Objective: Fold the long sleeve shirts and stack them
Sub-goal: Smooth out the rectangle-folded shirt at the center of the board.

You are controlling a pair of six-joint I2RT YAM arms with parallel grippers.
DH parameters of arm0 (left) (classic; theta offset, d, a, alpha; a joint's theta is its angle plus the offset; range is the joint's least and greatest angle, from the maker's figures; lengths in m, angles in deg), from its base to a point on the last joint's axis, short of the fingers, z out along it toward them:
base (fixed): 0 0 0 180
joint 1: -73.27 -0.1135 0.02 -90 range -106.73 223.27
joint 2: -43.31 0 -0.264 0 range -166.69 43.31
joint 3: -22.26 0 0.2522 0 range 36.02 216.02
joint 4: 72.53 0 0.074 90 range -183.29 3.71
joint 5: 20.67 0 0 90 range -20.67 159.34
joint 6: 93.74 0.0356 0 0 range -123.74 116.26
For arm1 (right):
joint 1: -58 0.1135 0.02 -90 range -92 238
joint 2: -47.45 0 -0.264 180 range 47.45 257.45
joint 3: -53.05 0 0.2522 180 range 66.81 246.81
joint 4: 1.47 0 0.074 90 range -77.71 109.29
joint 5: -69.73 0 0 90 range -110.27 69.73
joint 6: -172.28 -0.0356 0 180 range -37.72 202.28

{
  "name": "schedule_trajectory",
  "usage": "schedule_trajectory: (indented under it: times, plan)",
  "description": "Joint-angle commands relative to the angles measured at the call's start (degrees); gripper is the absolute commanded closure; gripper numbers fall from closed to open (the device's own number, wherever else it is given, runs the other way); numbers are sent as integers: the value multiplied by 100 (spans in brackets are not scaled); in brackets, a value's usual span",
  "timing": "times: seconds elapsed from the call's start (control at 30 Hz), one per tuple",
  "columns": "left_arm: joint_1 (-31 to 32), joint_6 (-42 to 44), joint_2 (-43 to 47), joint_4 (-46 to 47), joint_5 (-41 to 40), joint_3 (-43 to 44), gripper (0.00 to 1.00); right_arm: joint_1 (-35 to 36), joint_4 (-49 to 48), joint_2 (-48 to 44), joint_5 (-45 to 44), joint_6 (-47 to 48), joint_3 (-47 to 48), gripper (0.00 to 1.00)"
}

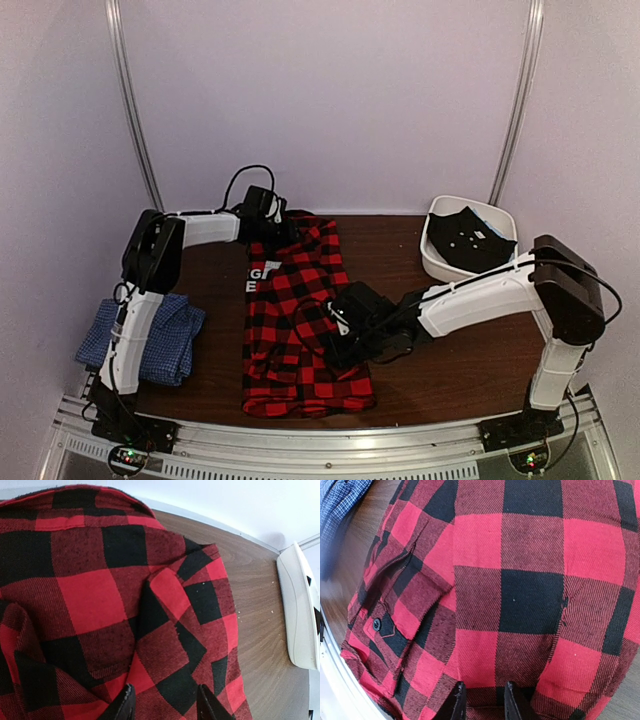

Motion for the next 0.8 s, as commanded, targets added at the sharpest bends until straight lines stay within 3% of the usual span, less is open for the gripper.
schedule_trajectory:
  times: [0.0, 0.17, 0.37, 0.53, 0.77]
  plan:
    - [-25, 280, 741, 17, 186, 24, 56, -6, 150, -254, -134, 79, 409, 71]
    - [-25, 294, 1622, 146, 244, -890, 56, -327, -93, -495, -25, 186, 651, 70]
    - [-25, 24, 2340, 666, 652, -2437, 58, -937, -902, -201, 826, 170, 994, 75]
    - [-25, -222, 2512, 1159, 831, -3312, 62, -1399, -1438, 643, 1423, 49, 1808, 83]
    - [-25, -322, 2403, 1447, 823, -3757, 64, -1709, -1597, 1992, 1762, -171, 2942, 87]
